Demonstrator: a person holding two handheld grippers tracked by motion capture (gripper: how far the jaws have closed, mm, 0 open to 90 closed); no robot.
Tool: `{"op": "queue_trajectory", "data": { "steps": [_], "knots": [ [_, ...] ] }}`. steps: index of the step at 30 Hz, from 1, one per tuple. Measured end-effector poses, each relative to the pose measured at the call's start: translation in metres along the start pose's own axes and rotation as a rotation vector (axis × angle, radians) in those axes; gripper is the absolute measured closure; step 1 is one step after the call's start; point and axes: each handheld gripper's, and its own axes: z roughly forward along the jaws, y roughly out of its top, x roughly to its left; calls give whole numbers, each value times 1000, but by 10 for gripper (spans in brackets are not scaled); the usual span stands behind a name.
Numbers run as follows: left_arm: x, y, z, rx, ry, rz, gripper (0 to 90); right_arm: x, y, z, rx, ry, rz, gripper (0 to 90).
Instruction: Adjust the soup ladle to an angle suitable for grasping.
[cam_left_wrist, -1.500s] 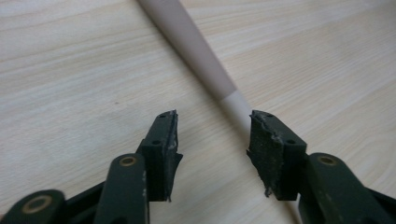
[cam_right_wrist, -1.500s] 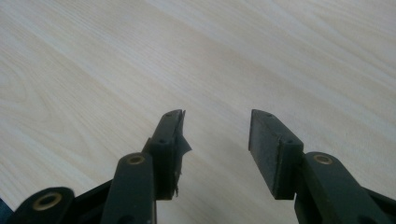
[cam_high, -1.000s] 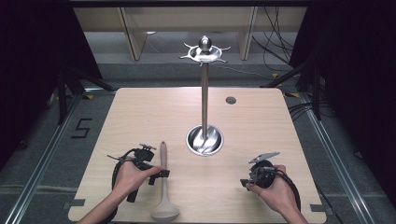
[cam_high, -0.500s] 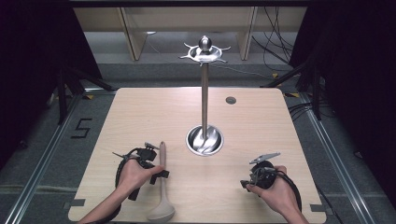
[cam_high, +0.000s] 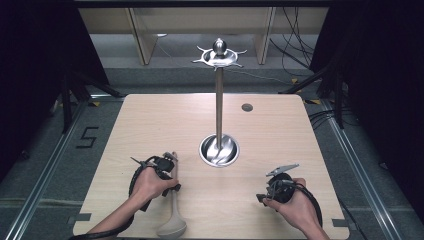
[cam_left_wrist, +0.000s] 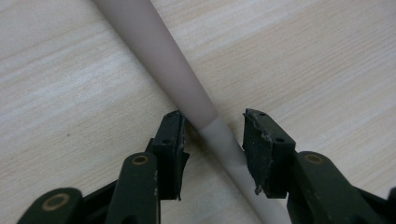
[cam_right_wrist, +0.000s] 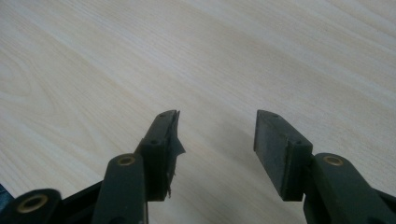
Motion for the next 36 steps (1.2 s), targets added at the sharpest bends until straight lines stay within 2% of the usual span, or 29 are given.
{"op": "queue_trajectory", "data": {
  "steps": [2,3,6,7,8,12,13,15,16,21,23,24,25,26,27,28,29,30,33,36],
  "knots": [
    [-1,1,1,4,5,0,585,0,0,0,-5,-1,-4,502],
    [-3,1,1,16,-44,-27,587,0,0,-1,-5,-2,-4,503],
    [-2,2,1,27,-30,-9,620,-1,0,-1,-6,-3,-2,503],
    [-1,3,-1,49,-2,36,636,-1,0,-1,-8,-3,1,503],
    [1,4,-3,64,46,83,652,-3,0,0,-19,-6,-18,503],
    [3,3,-5,81,82,116,705,-3,0,0,-27,-6,-29,503],
    [5,2,-5,79,94,126,727,-1,0,-1,-10,-3,0,503],
    [7,2,-6,91,119,138,763,-1,0,-1,-9,-1,5,503],
    [9,1,-7,92,117,133,763,-3,0,1,-27,-6,-30,503],
    [13,2,-7,97,90,145,753,-3,0,1,-26,-7,-30,502],
    [14,3,-5,93,51,131,719,-1,0,-1,-15,-6,-5,503],
    [15,4,-4,98,49,129,680,-1,1,-1,-16,-8,-2,502],
    [15,5,-4,95,46,136,677,-4,1,0,-34,-10,-32,503],
    [15,5,-4,95,46,136,675,-3,1,0,-27,-10,-24,502],
    [15,5,-4,99,49,145,675,-3,1,0,-27,-10,-24,502],
    [15,6,-4,106,55,160,678,-2,0,-1,-14,-7,-1,502],
    [14,6,-4,111,64,174,700,-4,0,0,-31,-9,-30,502],
    [13,6,-3,114,80,187,728,-4,0,0,-30,-10,-30,502],
    [12,5,-2,102,76,182,751,-3,0,1,-31,-10,-26,502],
    [14,5,-4,113,42,167,761,-3,0,1,-24,-12,-24,502]
  ]
}}
